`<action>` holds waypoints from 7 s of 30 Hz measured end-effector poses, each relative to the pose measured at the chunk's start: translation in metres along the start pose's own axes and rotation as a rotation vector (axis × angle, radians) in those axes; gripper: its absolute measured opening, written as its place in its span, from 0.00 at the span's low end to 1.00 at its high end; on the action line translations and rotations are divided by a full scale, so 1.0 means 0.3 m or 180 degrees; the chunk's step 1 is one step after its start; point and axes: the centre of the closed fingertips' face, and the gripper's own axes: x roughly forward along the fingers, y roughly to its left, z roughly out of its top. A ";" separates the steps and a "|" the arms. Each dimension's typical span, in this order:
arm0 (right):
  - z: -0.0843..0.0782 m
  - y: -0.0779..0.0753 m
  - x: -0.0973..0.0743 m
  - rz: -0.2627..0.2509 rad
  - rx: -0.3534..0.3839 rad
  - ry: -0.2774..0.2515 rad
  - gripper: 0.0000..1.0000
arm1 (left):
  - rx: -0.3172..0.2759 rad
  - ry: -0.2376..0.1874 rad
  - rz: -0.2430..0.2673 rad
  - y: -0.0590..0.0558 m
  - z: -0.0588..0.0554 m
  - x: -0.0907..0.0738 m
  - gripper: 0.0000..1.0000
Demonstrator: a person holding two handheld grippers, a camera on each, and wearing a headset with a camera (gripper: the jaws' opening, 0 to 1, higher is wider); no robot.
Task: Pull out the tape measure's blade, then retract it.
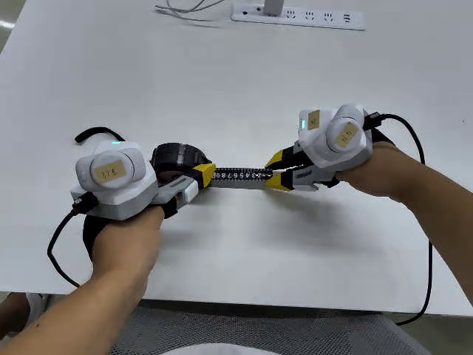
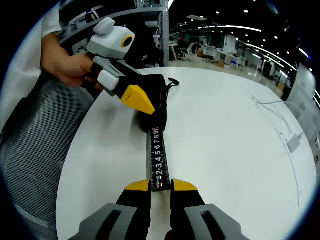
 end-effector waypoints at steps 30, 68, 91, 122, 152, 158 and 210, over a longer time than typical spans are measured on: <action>0.114 0.015 0.115 0.0141 0.0016 -0.0175 0.10 | -0.0042 -0.0003 -0.0024 0.001 0.000 0.003 0.57; 0.191 0.022 0.192 0.0179 0.0065 -0.0285 0.12 | -0.0059 -0.0024 -0.0016 0.001 -0.001 0.006 0.59; 0.186 0.005 0.124 0.0016 0.0284 -0.0409 0.21 | -0.0091 -0.0089 -0.0084 0.006 0.008 -0.032 0.65; 0.142 0.043 -0.100 -0.0777 0.0738 -0.0763 0.48 | 0.0832 -0.0072 -0.0660 -0.032 0.027 -0.190 0.79; -0.022 0.136 -0.328 -0.1279 0.1188 -0.0790 0.65 | 0.1335 0.0106 -0.0810 0.072 -0.022 -0.349 0.93; -0.065 0.167 -0.354 -0.1274 0.1296 -0.0833 0.72 | 0.1386 0.0191 -0.0878 0.093 -0.055 -0.371 0.94; -0.269 0.315 -0.439 -0.1392 0.1617 -0.0568 0.90 | 0.1517 0.0236 -0.1022 0.135 -0.072 -0.457 0.99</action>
